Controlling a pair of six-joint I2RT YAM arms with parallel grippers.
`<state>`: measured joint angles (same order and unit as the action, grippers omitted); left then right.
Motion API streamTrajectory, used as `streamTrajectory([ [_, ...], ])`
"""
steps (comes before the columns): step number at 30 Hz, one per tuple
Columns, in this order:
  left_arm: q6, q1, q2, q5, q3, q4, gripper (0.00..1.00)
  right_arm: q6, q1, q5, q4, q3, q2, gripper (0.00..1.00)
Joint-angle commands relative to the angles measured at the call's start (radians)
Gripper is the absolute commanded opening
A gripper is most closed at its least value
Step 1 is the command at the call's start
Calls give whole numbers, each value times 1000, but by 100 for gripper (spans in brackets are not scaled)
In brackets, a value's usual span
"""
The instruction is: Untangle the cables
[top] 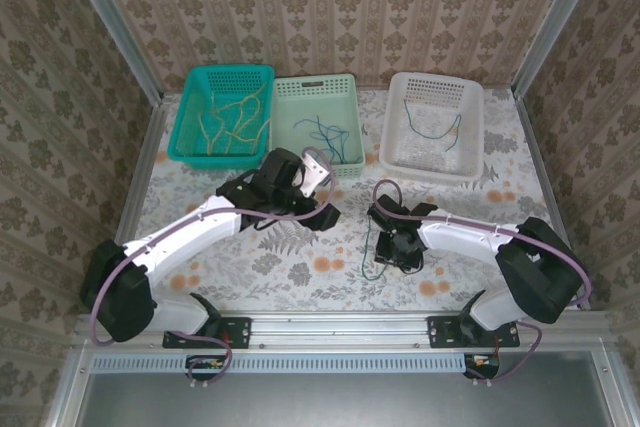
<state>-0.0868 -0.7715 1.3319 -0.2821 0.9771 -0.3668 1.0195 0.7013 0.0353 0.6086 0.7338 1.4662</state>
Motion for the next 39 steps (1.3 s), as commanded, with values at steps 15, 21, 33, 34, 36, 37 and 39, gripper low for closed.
streamTrajectory([
  [15, -190, 30, -8, -131, -7, 99, 86, -97, 48, -185, 102, 307, -223, 0],
  [21, -395, 31, -64, -180, -81, 304, 85, -132, 53, -258, 85, 319, -249, 0],
  [33, -463, 22, -38, -179, -86, 436, 77, -160, 83, -287, 42, 326, -249, 0],
  [34, -469, 22, -34, -176, -83, 435, 73, -153, 83, -293, 39, 323, -255, 0],
  [36, -479, 22, -27, -169, -81, 436, 60, -146, 84, -302, 17, 310, -272, 0],
  [37, -482, 21, -24, -168, -84, 441, 53, -145, 84, -304, 4, 306, -281, 0],
  [39, -488, 20, -22, -162, -86, 447, 40, -145, 83, -311, -3, 305, -295, 0],
])
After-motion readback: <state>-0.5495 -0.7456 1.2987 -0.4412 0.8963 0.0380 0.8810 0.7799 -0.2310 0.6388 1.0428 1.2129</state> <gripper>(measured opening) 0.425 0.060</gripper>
